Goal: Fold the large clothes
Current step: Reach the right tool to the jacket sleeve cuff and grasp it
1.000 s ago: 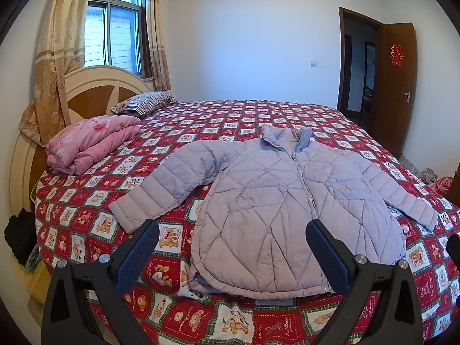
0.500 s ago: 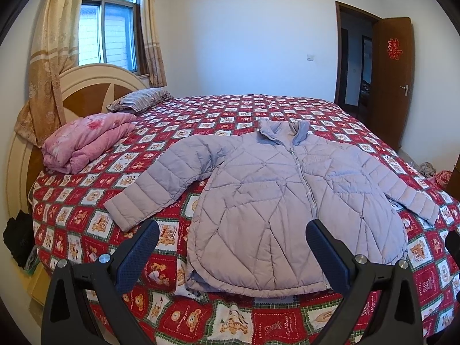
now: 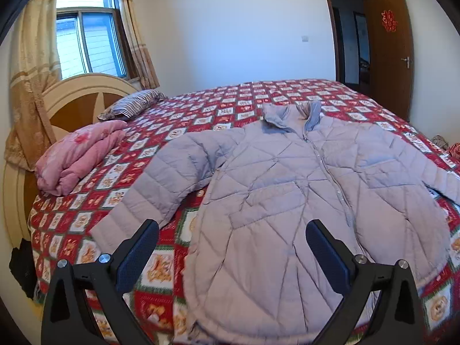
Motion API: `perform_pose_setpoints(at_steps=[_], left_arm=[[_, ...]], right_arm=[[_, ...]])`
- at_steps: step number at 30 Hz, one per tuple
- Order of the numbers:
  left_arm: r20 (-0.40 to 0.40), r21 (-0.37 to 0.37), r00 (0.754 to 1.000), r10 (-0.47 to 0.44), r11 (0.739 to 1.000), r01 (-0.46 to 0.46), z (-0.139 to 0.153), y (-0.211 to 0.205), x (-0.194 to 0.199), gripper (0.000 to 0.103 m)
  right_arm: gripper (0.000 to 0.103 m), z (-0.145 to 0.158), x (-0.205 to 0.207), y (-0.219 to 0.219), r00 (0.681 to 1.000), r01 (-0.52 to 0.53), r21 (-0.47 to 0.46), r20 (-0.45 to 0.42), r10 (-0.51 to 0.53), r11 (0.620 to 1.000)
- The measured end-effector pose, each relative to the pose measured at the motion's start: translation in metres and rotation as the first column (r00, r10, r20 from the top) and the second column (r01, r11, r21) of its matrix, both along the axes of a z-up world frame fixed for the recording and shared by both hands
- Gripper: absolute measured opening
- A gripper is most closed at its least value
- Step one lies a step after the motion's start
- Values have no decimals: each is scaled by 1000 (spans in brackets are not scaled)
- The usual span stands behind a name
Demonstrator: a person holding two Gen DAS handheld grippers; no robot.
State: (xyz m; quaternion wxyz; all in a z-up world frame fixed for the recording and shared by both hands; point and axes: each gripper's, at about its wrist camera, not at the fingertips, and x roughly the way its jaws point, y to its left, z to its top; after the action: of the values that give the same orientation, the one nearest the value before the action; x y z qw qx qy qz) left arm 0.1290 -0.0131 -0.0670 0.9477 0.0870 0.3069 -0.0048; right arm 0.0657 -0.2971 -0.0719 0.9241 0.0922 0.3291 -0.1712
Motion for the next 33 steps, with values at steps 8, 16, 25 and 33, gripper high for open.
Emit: perform_pose_setpoints(at_steps=[8,16,25,33], left_arm=[[-48,39,999,-18,999,19,-25,-25,68,102],[-62,53,997,-39,998,43,-45,-47,124,102],[-84,92,993,-87,991,94,-71,-84,162,102],[-116,125,986,-120,983,134,-90,-105,181,102]], right_arm=[[103,-27,36,-67,991,114,23,-73,-112,993],[103,-48,54,-117,974,202,39,-108,-197,979],[85,-63,76,-147,969,221,82,-133,-209,972],[59,-81,99,-157,966,213,103,-172,-193,972]])
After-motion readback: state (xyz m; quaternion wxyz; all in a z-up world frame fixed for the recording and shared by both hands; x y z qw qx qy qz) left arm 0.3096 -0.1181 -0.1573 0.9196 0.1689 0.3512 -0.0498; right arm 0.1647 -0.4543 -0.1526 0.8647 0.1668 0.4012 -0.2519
